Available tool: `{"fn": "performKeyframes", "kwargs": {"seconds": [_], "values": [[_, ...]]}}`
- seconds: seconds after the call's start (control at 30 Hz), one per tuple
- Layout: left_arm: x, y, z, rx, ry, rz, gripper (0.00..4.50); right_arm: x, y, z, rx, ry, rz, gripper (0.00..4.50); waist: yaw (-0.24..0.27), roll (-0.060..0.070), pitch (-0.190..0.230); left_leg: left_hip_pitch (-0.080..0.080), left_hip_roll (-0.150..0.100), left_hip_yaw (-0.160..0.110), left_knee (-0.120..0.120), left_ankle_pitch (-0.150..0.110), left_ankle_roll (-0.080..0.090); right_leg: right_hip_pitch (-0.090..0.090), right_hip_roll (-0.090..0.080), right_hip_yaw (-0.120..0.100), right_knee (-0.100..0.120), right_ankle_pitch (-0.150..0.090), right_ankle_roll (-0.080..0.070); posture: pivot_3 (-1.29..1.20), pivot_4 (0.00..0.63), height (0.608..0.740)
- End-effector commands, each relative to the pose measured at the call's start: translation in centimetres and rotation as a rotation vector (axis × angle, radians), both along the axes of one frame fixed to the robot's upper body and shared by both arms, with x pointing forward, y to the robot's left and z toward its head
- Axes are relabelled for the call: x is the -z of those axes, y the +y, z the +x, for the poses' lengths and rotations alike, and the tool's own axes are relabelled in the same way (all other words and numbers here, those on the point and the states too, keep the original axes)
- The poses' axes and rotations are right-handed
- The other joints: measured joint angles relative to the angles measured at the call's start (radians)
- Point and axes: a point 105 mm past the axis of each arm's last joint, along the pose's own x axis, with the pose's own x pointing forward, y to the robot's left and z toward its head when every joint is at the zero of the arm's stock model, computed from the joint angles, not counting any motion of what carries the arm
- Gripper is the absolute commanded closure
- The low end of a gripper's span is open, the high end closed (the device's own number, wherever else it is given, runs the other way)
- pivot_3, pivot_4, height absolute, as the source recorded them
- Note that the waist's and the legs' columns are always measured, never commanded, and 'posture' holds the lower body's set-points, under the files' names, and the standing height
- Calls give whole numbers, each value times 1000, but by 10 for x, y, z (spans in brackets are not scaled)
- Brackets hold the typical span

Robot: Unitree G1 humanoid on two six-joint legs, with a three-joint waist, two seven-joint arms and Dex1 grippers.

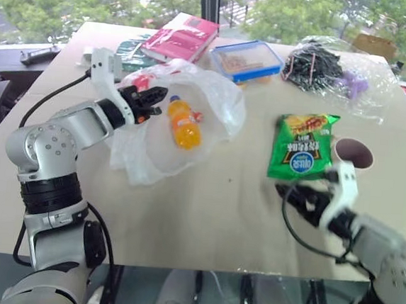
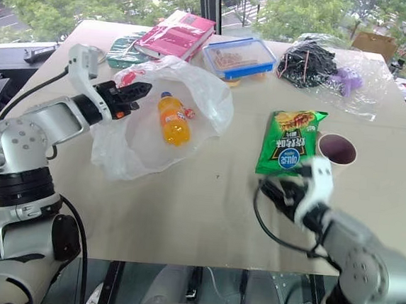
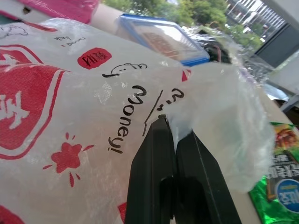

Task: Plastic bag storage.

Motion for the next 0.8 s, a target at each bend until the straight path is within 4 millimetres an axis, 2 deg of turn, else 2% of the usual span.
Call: {"fn": "performKeyframes", "kwargs": {"seconds": [0.03, 0.17, 0.37, 0.47, 0.57, 0.63, 0.73, 0.8], "values": [[-14, -5, 1, 27, -57, 8, 4500, -7, -3, 1, 80, -41, 1, 1118, -3, 0, 0, 1, 0, 0, 0, 0, 0, 0, 0, 0, 0, 0, 0, 0, 150, 740], [-13, -10, 4, 47, -55, 15, 4500, -2, -13, 27, 217, -69, 99, 1118, -1, 0, 0, 3, 1, -1, 0, 2, 2, 1, 2, -1, 4, 1, -1, 0, 150, 740], [-16, -9, 3, 53, -59, 24, 4500, 11, -18, 59, 285, -107, 101, 1118, -2, 1, 0, 4, 1, -1, 0, 5, -1, 1, 2, 0, 7, 1, -2, 0, 150, 740], [-17, -8, 2, 51, -62, 29, 4500, 16, -19, 71, 301, -126, 113, 1118, -3, 1, 0, 4, 1, -1, -1, 5, -1, 0, 2, 0, 6, 1, -2, 0, 150, 740], [-18, -6, 0, 44, -65, 29, 4500, 12, -11, 79, 274, -163, 178, 1118, -3, 1, 0, 3, 1, -1, -1, 5, -1, 0, 2, 0, 6, 1, -2, 0, 150, 740], [-17, -5, 0, 40, -62, 32, 4500, 15, -7, 85, 256, -165, 157, 1118, -3, 1, 0, 3, 1, -1, -1, 5, -1, 0, 2, 0, 6, 1, -2, 0, 150, 740], [-17, -4, -1, 36, -63, 31, 4500, 15, -4, 91, 245, -186, 155, 1978, -3, 1, 0, 4, 1, -1, -1, 5, -1, 0, 2, 0, 7, 1, -2, 0, 150, 740], [-18, -3, -2, 32, -64, 27, 4500, 10, 0, 91, 218, -214, 152, 2982, -3, 1, 0, 4, 1, -1, -1, 5, -1, 0, 2, 0, 7, 1, -2, 0, 150, 740]]}}
